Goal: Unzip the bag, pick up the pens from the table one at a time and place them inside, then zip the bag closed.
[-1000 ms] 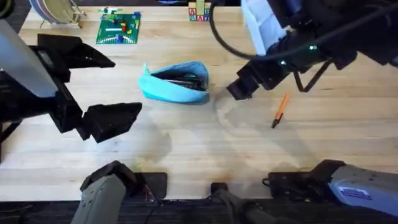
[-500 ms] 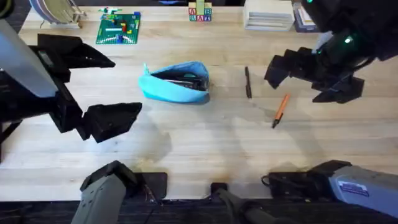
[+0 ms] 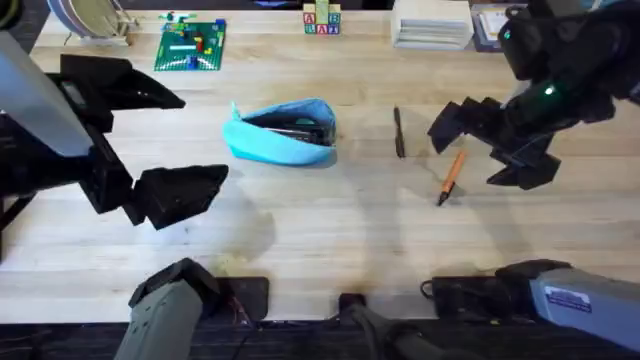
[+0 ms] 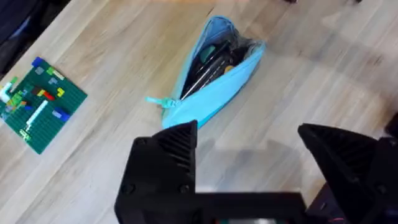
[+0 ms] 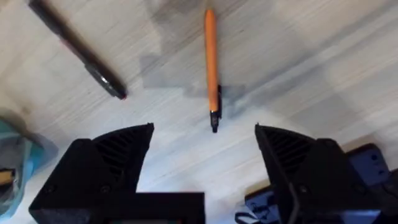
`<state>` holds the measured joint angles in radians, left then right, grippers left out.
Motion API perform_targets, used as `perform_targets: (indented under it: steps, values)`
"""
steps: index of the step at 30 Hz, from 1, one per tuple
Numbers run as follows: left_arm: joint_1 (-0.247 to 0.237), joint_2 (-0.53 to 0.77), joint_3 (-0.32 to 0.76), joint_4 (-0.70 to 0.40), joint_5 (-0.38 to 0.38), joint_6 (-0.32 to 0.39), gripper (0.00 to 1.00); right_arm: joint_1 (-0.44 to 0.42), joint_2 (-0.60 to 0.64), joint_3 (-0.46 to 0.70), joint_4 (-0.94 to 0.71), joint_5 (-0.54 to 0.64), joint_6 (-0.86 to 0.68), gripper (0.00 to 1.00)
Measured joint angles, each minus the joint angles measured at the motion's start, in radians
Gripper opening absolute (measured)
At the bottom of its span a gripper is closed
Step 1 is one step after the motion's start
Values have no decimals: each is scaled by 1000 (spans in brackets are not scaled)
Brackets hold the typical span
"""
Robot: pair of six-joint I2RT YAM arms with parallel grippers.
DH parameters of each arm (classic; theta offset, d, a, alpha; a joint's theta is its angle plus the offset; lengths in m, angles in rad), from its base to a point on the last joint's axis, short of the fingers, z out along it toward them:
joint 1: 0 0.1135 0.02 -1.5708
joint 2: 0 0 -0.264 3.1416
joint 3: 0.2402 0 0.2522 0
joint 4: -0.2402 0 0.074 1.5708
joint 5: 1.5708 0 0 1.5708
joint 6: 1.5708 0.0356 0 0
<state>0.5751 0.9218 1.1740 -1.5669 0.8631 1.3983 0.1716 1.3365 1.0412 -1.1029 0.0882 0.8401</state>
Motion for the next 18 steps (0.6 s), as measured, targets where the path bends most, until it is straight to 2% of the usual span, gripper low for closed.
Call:
perform_targets:
  steps: [7,18]
  values:
    - [0,0,0,0,0,0,994,-57,0,-87,115,-8,-38,995]
    - [0,0,0,0,0,0,994,-157,35,-107,174,-18,-97,997]
